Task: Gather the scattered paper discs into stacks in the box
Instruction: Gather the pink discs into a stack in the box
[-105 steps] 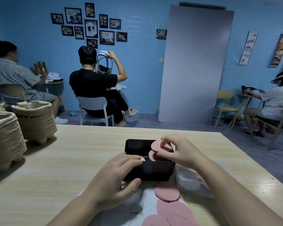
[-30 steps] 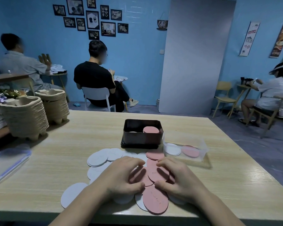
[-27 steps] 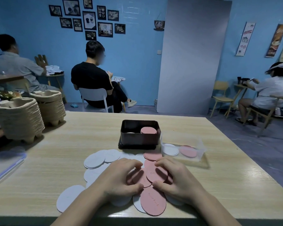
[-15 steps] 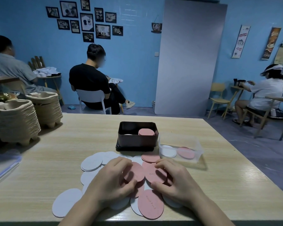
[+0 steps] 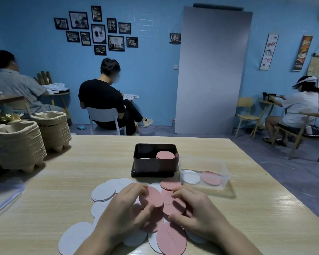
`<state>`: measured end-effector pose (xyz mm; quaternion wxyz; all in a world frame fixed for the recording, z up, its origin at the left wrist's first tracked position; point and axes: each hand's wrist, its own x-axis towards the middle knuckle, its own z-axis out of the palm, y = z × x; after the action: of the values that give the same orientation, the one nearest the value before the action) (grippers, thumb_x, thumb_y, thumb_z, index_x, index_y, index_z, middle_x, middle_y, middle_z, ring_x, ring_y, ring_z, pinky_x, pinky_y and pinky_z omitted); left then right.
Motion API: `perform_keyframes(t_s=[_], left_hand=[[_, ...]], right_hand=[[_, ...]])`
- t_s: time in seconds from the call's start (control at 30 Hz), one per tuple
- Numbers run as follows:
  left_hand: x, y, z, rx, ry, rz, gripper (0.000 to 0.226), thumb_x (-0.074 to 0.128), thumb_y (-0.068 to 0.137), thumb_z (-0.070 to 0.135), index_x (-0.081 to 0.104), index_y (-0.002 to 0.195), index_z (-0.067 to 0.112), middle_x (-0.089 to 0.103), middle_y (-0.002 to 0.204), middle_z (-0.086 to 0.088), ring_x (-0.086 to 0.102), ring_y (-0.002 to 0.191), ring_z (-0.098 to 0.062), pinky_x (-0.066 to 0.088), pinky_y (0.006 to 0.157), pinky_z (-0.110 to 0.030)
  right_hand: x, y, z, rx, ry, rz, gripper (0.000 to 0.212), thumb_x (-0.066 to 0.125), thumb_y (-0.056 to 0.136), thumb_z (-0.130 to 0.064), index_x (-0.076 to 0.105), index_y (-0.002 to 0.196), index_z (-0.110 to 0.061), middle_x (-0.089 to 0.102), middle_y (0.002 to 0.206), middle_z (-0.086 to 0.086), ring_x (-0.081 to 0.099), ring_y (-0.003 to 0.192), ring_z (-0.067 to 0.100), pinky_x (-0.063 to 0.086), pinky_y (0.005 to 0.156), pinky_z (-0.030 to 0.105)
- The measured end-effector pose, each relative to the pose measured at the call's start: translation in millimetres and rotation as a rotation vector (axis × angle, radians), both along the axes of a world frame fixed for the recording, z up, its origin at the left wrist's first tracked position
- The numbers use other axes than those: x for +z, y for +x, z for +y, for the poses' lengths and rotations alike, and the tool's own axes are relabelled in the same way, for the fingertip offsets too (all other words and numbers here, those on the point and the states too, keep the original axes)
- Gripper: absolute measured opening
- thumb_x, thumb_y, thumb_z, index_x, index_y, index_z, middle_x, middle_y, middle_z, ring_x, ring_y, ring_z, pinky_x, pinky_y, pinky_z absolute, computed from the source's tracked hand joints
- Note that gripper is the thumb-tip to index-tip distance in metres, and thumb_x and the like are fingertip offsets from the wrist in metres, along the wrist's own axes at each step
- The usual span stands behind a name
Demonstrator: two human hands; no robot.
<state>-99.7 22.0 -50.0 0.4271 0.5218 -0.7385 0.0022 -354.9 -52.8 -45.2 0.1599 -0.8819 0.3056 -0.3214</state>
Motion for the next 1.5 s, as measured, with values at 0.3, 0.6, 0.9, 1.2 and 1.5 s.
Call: perform_keyframes(t_s=[0.3,0.6,0.9,1.2,1.5], left_hand=[[-7.6,-0.2,-4.8,-0.094,0.046,-0.087,0.030,0.073,0.084,0.049,0.051,0.098,0.035,0.061,0.123,0.026,0.058,0.104,0.008,0.053,0.081,-0.020],[-11.4,-2.5,-5.5,-0.156,0.043,-0.112,0.030,0.073,0.088,0.052,0.056,0.101,0.031,0.057,0.133,0.026,0.064,0.107,-0.001,0.056,0.081,-0.024],[-13.8,0.0,-7.3,-0.114,0.116,-0.088,0.031,0.066,0.082,0.051,0.051,0.106,0.039,0.063,0.103,0.022,0.060,0.094,-0.002,0.055,0.081,-0.031],[-6.2,-0.3,-3.3,-0.150,0.061,-0.104,0.019,0.069,0.085,0.034,0.059,0.101,0.034,0.065,0.095,0.017,0.061,0.084,-0.007,0.053,0.072,-0.030],[-5.7,-2.5,-3.1,-0.126,0.098,-0.123,0.020,0.073,0.085,0.037,0.060,0.100,0.034,0.062,0.094,0.022,0.053,0.081,0.006,0.045,0.071,-0.012]], right_hand=[[-1.4,12.3,0.8,0.057,-0.016,0.003,0.044,0.075,0.082,-0.064,0.060,0.112,-0.036,0.061,0.127,-0.018,0.057,0.116,0.000,0.049,0.096,0.028],[-6.4,12.5,1.3,0.120,-0.074,0.047,0.039,0.071,0.090,-0.062,0.062,0.118,-0.036,0.057,0.146,-0.010,0.051,0.133,-0.001,0.045,0.106,0.023],[-8.1,9.1,2.6,0.112,-0.082,-0.087,0.019,0.076,0.093,-0.045,0.065,0.096,-0.029,0.059,0.143,-0.010,0.059,0.122,0.003,0.047,0.091,0.018],[-10.1,9.6,-0.6,0.139,-0.057,-0.070,0.030,0.078,0.088,-0.054,0.062,0.099,-0.031,0.053,0.153,-0.009,0.052,0.138,0.006,0.052,0.100,0.034],[-5.8,9.0,4.0,0.118,-0.076,0.039,0.033,0.073,0.089,-0.057,0.066,0.111,-0.033,0.049,0.155,-0.013,0.043,0.141,-0.002,0.042,0.112,0.031]])
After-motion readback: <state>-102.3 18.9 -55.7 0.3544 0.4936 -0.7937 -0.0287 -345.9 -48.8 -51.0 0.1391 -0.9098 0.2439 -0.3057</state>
